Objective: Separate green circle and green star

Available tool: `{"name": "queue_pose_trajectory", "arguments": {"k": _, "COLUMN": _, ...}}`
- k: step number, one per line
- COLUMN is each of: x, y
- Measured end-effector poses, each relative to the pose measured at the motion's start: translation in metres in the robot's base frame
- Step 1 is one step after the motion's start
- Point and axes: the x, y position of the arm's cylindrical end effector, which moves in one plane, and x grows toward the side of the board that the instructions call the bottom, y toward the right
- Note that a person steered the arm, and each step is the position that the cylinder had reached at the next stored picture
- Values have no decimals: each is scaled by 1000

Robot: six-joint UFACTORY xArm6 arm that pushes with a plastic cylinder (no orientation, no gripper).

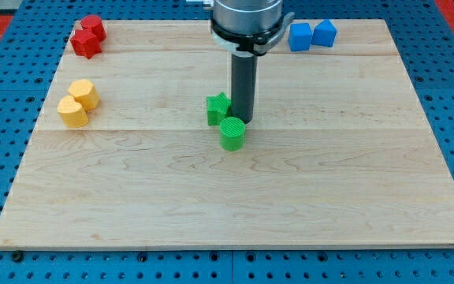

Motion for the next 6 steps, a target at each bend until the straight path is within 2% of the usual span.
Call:
{"name": "queue_pose_trajectory", "arguments": {"k": 1, "x": -51, "y": 7}}
{"name": "queue_pose_trajectory", "arguments": {"k": 2, "x": -55, "y": -41}}
{"name": "queue_pose_trajectory", "arguments": {"k": 3, "x": -15, "y": -45}}
{"name": "queue_pose_trajectory", "arguments": {"k": 4, "x": 0, "y": -35}}
{"name": "queue_pose_trajectory", "arguments": {"k": 6, "x": 0, "y": -8}}
